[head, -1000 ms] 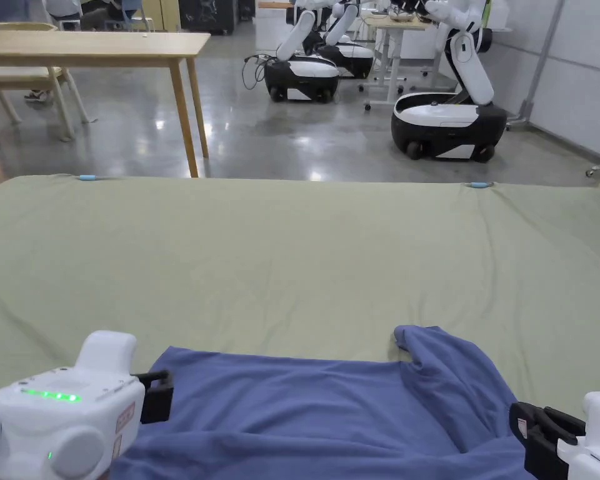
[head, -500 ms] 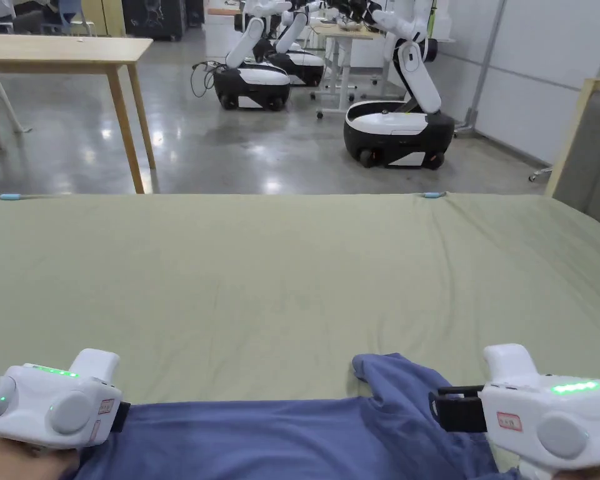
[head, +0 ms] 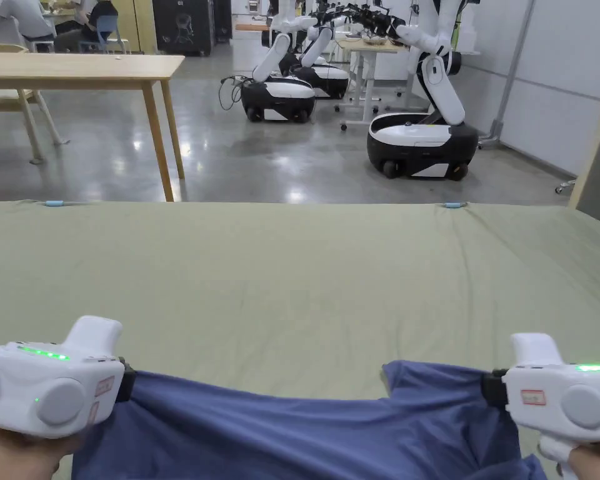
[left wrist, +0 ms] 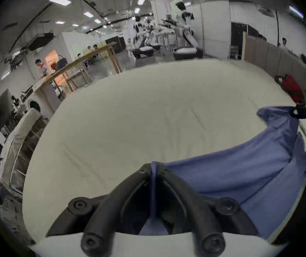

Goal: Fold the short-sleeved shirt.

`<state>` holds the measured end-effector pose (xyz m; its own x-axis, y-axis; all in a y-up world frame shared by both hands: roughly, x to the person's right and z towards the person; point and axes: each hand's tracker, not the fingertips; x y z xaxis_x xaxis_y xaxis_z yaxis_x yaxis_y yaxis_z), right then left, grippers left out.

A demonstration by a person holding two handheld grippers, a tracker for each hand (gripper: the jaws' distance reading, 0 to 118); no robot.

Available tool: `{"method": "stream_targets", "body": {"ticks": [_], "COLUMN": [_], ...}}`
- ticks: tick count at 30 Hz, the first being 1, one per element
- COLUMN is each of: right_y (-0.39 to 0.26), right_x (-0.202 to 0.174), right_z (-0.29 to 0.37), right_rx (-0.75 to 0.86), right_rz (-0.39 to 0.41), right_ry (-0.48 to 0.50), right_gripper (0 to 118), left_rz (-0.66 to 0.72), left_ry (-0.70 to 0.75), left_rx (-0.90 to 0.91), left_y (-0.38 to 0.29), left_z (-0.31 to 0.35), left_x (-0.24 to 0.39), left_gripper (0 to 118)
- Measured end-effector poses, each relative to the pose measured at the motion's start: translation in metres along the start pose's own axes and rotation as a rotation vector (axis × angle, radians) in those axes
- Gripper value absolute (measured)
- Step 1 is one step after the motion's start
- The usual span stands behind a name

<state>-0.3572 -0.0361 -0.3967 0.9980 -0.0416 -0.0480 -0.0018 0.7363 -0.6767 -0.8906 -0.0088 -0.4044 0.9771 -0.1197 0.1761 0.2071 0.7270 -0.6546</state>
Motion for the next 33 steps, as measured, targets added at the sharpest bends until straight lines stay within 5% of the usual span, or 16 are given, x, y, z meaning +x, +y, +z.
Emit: {"method": "stream_targets", "body": {"ticks": [8,12,15,16,17,18,19,20,21,24,26,29,30,31,32,33], "right_y": [-0.069,-0.145,-0.196,-0.206,-0.210,-0.209,-0.205,-0.198,-0.190,-0.159,-0.137,-0.117,-0.114,-0.111,-0.110,-0.111], "right_x": [-0.011,-0.019,-0.017,-0.015,-0.013,-0.011,-0.010,-0.012,-0.014,-0.030,-0.052,-0.080,-0.089,-0.097,-0.103,-0.109], "right_z": [0.155,0.157,0.130,0.125,0.124,0.124,0.128,0.134,0.141,0.169,0.184,0.188,0.185,0.182,0.180,0.178], "right_rx": [0.186,0.108,-0.032,-0.048,-0.030,-0.020,-0.002,0.024,0.055,0.187,0.286,0.402,0.428,0.417,0.421,0.434], "right_rz": [0.047,0.094,0.041,0.003,-0.034,-0.056,-0.061,-0.061,-0.060,-0.042,-0.013,0.018,0.026,0.030,0.033,0.038], "right_ry": [0.053,-0.011,-0.026,-0.011,-0.014,-0.012,-0.004,-0.009,-0.008,0.029,0.049,0.072,0.064,0.055,0.061,0.054], "right_gripper": [2,2,2,4,17,41,79,98,104,105,103,70,70,20,7,7], "left_rz": [0.023,0.082,0.126,0.154,0.166,0.165,0.164,0.150,0.137,0.134,0.113,0.106,0.117,0.127,0.129,0.128], "left_ry": [-0.011,-0.043,-0.056,-0.062,-0.060,-0.057,-0.032,0.019,0.051,0.038,0.071,0.081,0.077,0.058,0.049,0.048], "left_rx": [0.139,0.008,-0.096,-0.106,-0.104,-0.099,-0.071,-0.033,-0.001,0.175,0.240,0.353,0.364,0.363,0.361,0.350], "left_y": [-0.080,-0.152,-0.196,-0.206,-0.208,-0.209,-0.204,-0.197,-0.190,-0.161,-0.138,-0.115,-0.110,-0.110,-0.108,-0.107], "left_z": [0.130,0.134,0.120,0.116,0.114,0.113,0.120,0.125,0.131,0.159,0.167,0.167,0.166,0.159,0.157,0.156], "left_x": [-0.002,-0.002,-0.001,-0.001,-0.001,0.001,0.004,0.008,0.011,0.023,0.038,0.054,0.059,0.056,0.059,0.062], "left_gripper": [4,4,9,30,64,99,118,118,118,118,116,87,87,23,0,0]}}
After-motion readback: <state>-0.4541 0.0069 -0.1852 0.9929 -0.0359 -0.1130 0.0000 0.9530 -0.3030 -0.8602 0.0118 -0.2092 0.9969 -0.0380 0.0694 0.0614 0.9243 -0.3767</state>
